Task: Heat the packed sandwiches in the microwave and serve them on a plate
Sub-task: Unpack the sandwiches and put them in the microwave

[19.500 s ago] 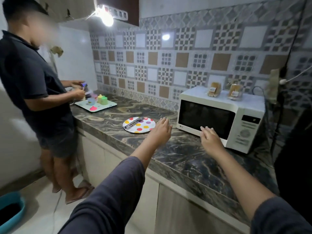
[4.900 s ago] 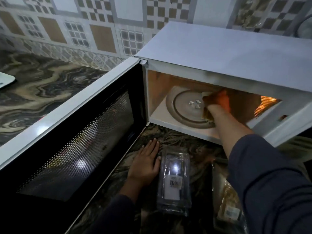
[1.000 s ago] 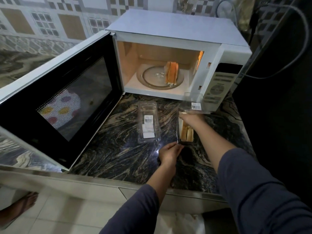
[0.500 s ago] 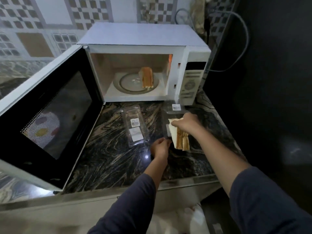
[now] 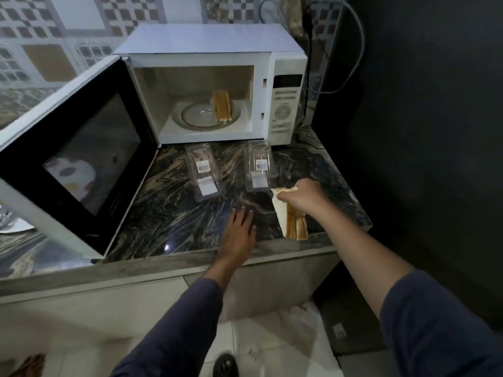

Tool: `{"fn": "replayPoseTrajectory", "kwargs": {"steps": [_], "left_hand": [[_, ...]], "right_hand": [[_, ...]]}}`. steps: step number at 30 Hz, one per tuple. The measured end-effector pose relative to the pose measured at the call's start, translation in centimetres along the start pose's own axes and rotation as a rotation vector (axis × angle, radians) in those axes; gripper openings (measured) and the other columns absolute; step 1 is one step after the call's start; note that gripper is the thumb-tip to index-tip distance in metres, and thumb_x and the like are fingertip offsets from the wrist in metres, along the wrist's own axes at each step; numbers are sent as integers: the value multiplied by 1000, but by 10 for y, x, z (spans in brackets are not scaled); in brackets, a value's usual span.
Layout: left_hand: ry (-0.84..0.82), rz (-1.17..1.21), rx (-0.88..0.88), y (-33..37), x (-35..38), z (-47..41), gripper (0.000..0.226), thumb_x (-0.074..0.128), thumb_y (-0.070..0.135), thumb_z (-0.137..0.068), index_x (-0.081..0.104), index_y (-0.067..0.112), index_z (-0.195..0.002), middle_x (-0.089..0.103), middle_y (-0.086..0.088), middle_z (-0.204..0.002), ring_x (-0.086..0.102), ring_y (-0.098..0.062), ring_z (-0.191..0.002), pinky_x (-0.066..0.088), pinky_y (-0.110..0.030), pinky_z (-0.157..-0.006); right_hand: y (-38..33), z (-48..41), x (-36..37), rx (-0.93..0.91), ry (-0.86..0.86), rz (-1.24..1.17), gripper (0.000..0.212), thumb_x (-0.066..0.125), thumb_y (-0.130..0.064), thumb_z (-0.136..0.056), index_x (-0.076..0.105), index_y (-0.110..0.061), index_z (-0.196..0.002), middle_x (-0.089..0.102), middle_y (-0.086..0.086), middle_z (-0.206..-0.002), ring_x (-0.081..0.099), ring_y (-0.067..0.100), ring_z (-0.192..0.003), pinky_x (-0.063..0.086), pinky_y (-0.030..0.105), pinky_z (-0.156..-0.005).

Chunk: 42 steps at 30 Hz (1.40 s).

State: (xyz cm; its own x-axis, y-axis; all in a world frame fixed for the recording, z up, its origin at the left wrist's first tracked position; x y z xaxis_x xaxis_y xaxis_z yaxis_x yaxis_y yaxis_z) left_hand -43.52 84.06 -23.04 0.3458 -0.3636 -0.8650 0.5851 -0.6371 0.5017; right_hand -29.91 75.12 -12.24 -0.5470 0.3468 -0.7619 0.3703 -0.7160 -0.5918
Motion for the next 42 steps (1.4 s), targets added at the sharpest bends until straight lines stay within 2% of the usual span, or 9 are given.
{"fn": "replayPoseTrajectory", "kwargs": {"steps": [5,11,16,21,25,31,36,39,42], "left_hand": [[-19,-106,-58,-25,-14,35,56,24,38,-100,9,14,-149,2,-6,-158,-8,-24,-146,-4,-33,-117],[90,-166,-190,-75,-50,52,60,15,40,-96,16,9,-147,12,-11,-157,3,-28,-146,5,-38,-118],[117,-184,-192,-105,-70,28,72,-1,45,-87,19,11,-147,15,-9,-157,8,-26,-146,7,-39,-118],[70,-207,-215,-137,-85,-26,56,11,36,-98,12,13,-148,8,-4,-158,3,-18,-147,2,-34,-118],[78,-208,-200,-158,-100,-72,82,-10,45,-77,14,12,-148,10,-5,-158,6,-18,-147,2,-33,-118],[90,-148,-176,-179,-110,-138,57,13,34,-95,15,14,-148,10,-3,-158,6,-16,-146,2,-31,-118],[147,-99,-169,-183,-117,-165,77,-4,44,-80,17,13,-148,12,-2,-158,7,-15,-146,-7,-26,-113],[202,-113,-181,-185,-119,-168,64,19,37,-85,38,11,-140,33,-4,-150,30,-19,-140,13,-35,-115],[256,-103,-184,-187,-121,-166,54,34,32,-86,50,12,-133,48,-6,-142,44,-18,-132,29,-40,-110]], "right_hand": [[-8,28,-12,-60,19,2,54,66,-38,-79,58,0,-116,58,16,-116,59,28,-94,39,27,-60],[-63,25,-24,-169,66,7,40,65,-43,-75,58,-6,-91,55,11,-92,53,25,-74,32,26,-48],[-127,-13,-13,-230,54,-54,53,65,-43,-77,56,-4,-111,58,13,-108,59,29,-91,39,27,-58],[-192,-72,-3,-266,54,-65,41,61,-43,-82,55,-10,-106,54,7,-96,55,24,-83,47,32,-69],[-231,-126,6,-255,70,-46,52,60,-50,-79,58,-9,-112,61,9,-106,60,29,-93,48,33,-76],[-273,-205,37,-237,35,-23,49,59,-45,-84,57,-6,-115,60,9,-105,58,24,-87,42,30,-69],[-295,-258,70,-163,-50,-7,44,52,-44,-88,56,-8,-114,58,11,-112,58,30,-102,49,40,-90],[-308,-280,77,-121,-29,128,58,47,-51,-88,50,-10,-129,53,15,-129,48,35,-124,41,41,-104],[-322,-296,76,-181,30,137,65,54,-56,-80,49,-15,-130,51,14,-134,47,35,-125,40,42,-105]]}}
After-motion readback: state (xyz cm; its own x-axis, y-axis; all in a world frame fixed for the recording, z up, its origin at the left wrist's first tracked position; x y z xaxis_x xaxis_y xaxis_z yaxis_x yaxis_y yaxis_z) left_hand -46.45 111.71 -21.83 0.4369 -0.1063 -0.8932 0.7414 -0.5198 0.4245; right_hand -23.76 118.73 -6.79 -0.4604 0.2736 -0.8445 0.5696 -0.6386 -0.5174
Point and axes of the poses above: each hand's wrist, its own z-axis away from the middle knuckle, its own x-axis out of the palm, y = z × x, the point moved 9 cm from there along -z, towards the middle knuckle
